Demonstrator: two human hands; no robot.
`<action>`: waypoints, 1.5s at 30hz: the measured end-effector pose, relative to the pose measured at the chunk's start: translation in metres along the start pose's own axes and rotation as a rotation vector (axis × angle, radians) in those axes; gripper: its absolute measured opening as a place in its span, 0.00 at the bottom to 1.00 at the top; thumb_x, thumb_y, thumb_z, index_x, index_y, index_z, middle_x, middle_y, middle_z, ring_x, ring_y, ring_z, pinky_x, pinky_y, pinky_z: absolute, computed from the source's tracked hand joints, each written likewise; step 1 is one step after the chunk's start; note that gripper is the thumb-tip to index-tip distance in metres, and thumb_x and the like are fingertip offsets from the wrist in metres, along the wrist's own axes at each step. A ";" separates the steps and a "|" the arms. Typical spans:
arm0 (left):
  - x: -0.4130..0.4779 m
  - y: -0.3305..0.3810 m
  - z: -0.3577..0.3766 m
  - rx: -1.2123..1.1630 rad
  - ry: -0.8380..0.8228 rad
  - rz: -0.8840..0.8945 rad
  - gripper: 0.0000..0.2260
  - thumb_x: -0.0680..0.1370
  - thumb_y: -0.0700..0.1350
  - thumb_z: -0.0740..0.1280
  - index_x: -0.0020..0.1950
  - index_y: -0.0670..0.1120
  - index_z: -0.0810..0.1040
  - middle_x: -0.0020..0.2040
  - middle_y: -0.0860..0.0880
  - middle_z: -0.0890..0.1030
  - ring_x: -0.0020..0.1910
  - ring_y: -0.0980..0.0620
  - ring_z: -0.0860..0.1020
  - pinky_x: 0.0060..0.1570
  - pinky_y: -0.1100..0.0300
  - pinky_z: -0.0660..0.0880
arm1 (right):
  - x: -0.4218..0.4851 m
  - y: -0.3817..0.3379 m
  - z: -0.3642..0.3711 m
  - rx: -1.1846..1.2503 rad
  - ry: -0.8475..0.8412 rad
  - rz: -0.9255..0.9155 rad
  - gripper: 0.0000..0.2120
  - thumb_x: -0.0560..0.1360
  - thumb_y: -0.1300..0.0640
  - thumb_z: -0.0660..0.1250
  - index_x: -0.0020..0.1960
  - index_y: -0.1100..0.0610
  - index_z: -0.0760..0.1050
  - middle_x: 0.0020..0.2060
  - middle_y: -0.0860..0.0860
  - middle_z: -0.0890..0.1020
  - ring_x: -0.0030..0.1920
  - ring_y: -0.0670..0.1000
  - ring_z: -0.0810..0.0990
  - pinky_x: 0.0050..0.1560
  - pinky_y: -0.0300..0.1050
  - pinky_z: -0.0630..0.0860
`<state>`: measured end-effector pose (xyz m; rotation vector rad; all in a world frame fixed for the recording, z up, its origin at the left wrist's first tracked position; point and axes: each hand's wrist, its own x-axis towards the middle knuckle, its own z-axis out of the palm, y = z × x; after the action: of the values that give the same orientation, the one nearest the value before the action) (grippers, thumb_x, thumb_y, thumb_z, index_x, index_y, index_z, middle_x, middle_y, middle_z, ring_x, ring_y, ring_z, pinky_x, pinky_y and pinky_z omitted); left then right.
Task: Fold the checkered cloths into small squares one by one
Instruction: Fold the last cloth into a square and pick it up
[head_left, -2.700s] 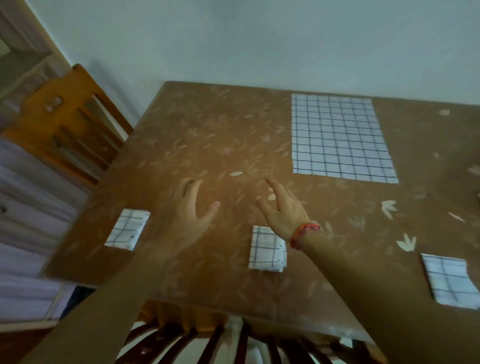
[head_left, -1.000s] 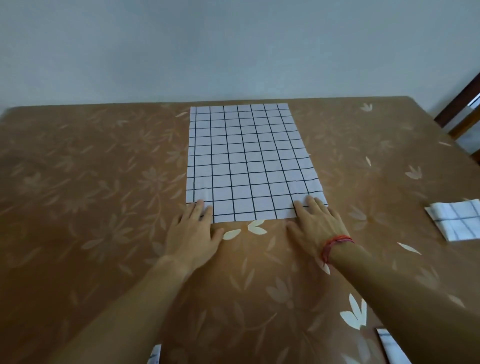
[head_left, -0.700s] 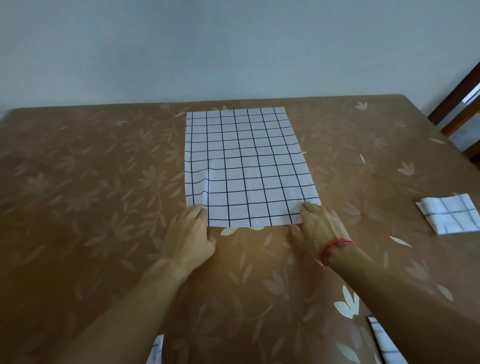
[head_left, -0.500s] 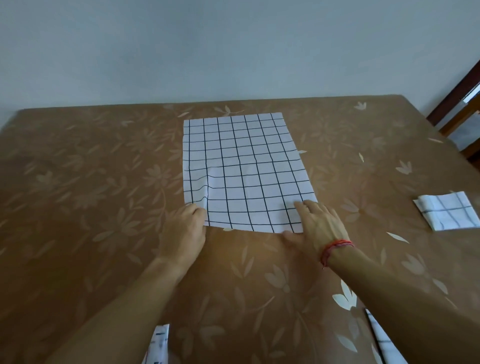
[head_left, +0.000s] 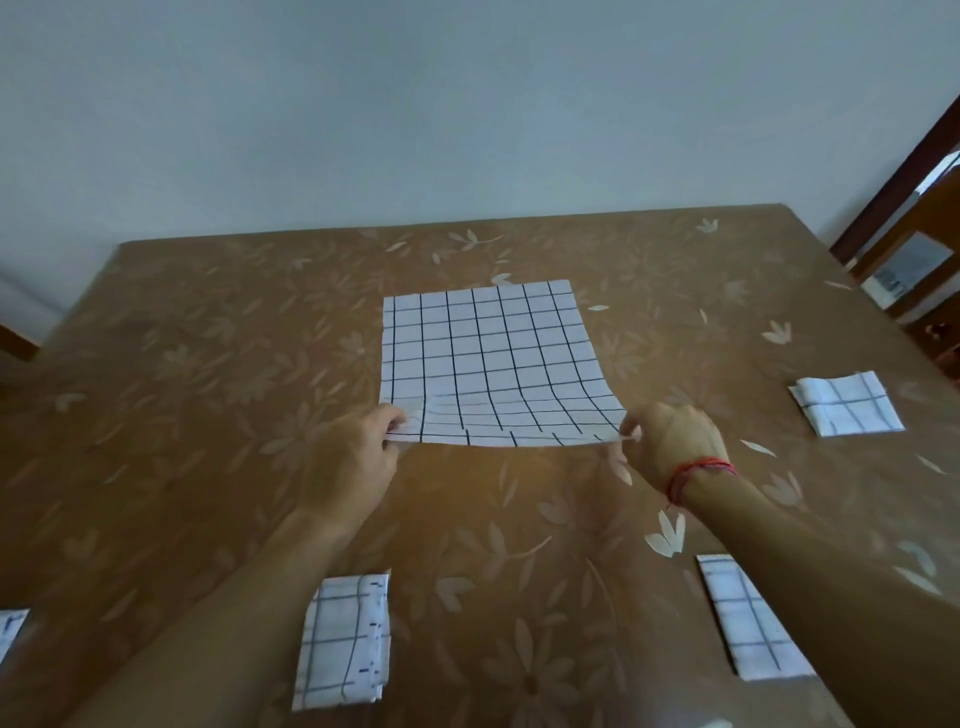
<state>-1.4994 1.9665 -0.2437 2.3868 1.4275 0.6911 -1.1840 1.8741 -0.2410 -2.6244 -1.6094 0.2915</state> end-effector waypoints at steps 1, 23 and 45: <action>-0.006 0.002 -0.005 -0.005 -0.003 -0.006 0.05 0.73 0.36 0.72 0.48 0.43 0.83 0.42 0.48 0.84 0.41 0.47 0.81 0.39 0.58 0.76 | -0.006 0.003 -0.009 0.064 0.005 0.019 0.08 0.73 0.52 0.66 0.50 0.47 0.82 0.48 0.53 0.83 0.50 0.57 0.80 0.48 0.44 0.73; -0.054 0.024 -0.028 -0.148 -0.106 -0.088 0.09 0.73 0.33 0.68 0.42 0.47 0.81 0.35 0.56 0.78 0.38 0.59 0.76 0.34 0.71 0.67 | -0.055 0.043 -0.065 0.418 -0.142 0.085 0.06 0.68 0.58 0.75 0.38 0.48 0.80 0.36 0.45 0.82 0.40 0.42 0.79 0.34 0.32 0.68; 0.013 -0.023 0.090 0.246 -0.130 -0.044 0.23 0.72 0.44 0.72 0.65 0.42 0.72 0.62 0.43 0.74 0.60 0.41 0.73 0.57 0.44 0.73 | 0.047 0.033 0.059 0.278 -0.134 0.302 0.29 0.69 0.52 0.71 0.68 0.49 0.67 0.56 0.57 0.78 0.54 0.61 0.77 0.47 0.47 0.73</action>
<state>-1.4637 1.9897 -0.3268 2.5194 1.5833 0.3587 -1.1448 1.8977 -0.3102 -2.6634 -1.0978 0.6656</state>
